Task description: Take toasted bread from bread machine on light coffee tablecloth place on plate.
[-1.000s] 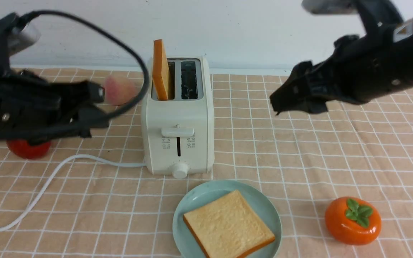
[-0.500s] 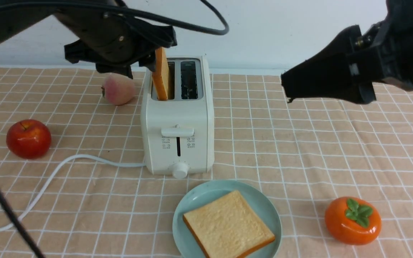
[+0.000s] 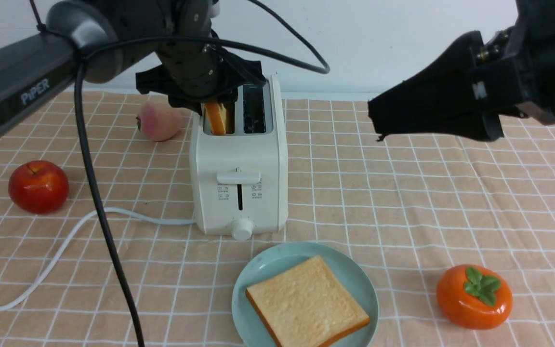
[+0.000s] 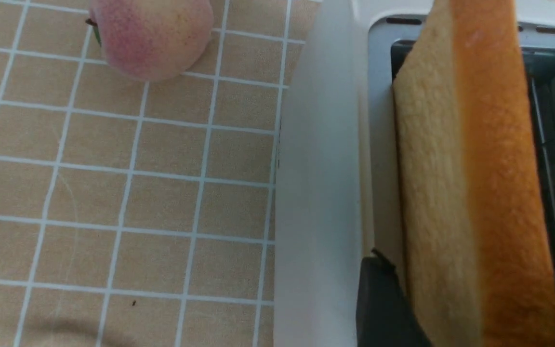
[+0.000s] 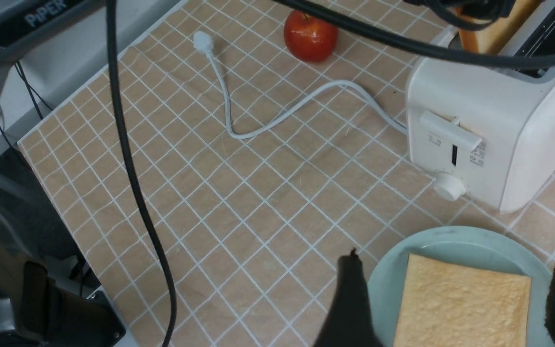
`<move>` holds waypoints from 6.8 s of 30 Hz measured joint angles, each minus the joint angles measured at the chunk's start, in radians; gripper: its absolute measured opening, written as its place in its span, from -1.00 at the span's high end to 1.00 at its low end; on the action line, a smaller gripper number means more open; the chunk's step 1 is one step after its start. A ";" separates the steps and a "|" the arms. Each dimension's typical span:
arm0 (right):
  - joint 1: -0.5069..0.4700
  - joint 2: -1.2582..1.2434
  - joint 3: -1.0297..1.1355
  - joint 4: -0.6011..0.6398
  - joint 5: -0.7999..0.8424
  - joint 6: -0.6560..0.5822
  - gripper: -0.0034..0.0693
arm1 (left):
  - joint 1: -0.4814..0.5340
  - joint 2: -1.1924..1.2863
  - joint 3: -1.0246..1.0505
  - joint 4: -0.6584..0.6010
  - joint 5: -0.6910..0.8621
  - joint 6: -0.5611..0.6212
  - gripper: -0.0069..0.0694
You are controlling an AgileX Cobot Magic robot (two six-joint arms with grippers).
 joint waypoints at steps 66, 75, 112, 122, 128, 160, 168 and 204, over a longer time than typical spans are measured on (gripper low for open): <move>0.000 -0.033 -0.001 -0.125 0.262 -0.002 -0.48 | 0.000 -0.323 1.177 -1.948 -0.405 1.741 0.22; 0.000 -0.033 -0.001 -0.129 0.262 0.017 -0.48 | 0.000 -0.504 1.177 -1.692 -0.568 1.613 -0.89; 0.000 -0.456 0.666 -0.920 -0.301 0.911 0.95 | 0.000 -1.275 1.164 -0.198 0.079 0.123 0.86; 0.000 -0.860 1.085 -1.138 -0.489 1.112 0.96 | 0.000 -1.672 1.277 -0.253 0.171 0.126 0.86; 0.000 -0.943 1.125 -1.170 -0.495 1.119 0.96 | 0.000 -1.726 1.278 -0.299 0.190 0.126 0.86; 0.000 -0.948 1.127 -1.176 -0.496 1.120 0.91 | 0.050 -1.837 1.585 -0.073 -0.425 0.153 0.85; 0.000 -0.948 1.127 -1.176 -0.496 1.120 0.90 | 0.227 -2.023 1.911 -0.198 -0.669 0.291 0.84; 0.000 -0.948 1.127 -1.176 -0.496 1.123 0.79 | 0.377 -2.025 1.965 -0.216 -0.481 0.336 0.75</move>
